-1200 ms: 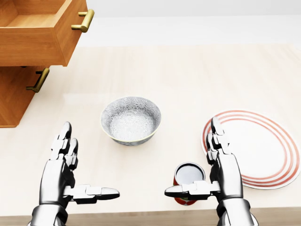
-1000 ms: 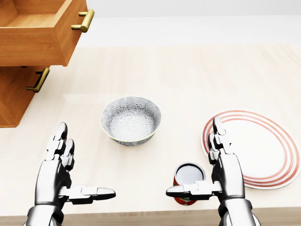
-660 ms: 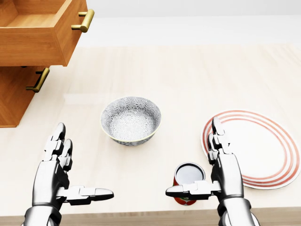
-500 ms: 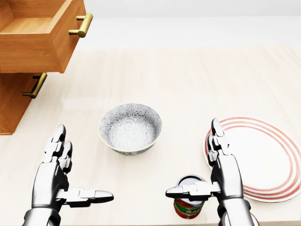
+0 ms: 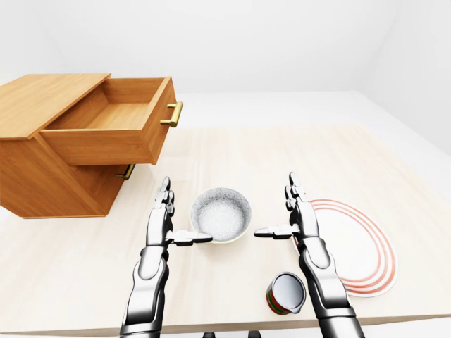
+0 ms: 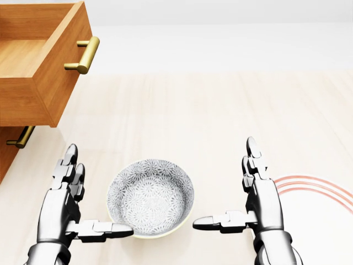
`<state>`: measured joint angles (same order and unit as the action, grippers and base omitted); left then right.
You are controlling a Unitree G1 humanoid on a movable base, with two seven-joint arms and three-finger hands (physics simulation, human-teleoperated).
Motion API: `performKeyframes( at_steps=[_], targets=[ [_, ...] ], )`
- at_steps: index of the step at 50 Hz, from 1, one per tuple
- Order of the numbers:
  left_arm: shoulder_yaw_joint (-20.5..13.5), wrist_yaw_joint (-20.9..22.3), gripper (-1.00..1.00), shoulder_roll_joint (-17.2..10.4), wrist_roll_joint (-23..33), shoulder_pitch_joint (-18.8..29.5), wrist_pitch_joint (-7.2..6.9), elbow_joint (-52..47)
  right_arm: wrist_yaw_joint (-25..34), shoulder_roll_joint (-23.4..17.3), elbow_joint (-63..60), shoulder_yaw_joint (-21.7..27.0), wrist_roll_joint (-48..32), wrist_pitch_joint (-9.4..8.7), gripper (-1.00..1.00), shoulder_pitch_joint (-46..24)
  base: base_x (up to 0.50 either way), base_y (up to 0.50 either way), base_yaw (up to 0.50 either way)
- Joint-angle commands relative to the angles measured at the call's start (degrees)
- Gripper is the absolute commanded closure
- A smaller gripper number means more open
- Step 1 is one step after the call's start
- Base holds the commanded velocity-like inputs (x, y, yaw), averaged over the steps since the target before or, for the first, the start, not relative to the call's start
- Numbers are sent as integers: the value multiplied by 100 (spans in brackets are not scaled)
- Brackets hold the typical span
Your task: Put the bowl on top of the cabinet.
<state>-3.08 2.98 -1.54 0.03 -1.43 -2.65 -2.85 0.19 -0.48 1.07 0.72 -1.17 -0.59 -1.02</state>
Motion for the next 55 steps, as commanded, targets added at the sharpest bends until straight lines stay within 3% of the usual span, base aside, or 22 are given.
performKeyframes(
  at_steps=[1,5,8,9,10,12,14,17,18,20,30,39,55],
  targets=[
    [-17,19,-100,-12,33,-38,23,15,3,5,8,-17,-7,8,-100,38,50,0,0],
    [-25,22,-100,-12,38,-43,28,12,-10,6,40,-7,-6,15,-100,22,50,0,0],
    [-16,52,-100,7,14,-95,222,47,-43,12,32,6,11,11,-100,15,50,0,0],
    [-6,26,-100,6,50,-92,214,46,-38,11,35,7,23,19,-100,15,50,0,0],
    [-37,75,-100,27,-80,-101,313,24,-60,5,80,24,21,49,-100,-2,0,0,0],
    [2,58,-100,12,-8,-137,188,-126,-56,3,76,28,42,52,-100,-1,0,0,0],
    [22,39,-100,10,64,-151,233,-158,-59,5,58,19,42,47,-100,9,0,0,0],
    [123,-11,-100,6,333,-197,500,-145,-79,1,96,23,29,69,-100,-12,0,0,0],
    [159,-64,-100,6,473,-222,672,-140,-83,4,110,19,26,79,-100,-18,0,0,0],
    [218,-108,-100,31,614,-291,765,-272,-93,4,180,19,18,114,-100,-45,0,0,0],
    [691,-568,-100,47,2036,-676,765,-680,-111,9,328,-1,8,177,-100,-98,0,0,0],
    [1014,-1473,-100,5,3459,-610,765,-162,-105,11,490,-13,-14,255,-100,-156,0,0,0],
    [1298,-2590,-100,-75,5064,-560,765,321,-105,21,610,-35,-35,311,-100,-199,0,0,0]
  ],
)
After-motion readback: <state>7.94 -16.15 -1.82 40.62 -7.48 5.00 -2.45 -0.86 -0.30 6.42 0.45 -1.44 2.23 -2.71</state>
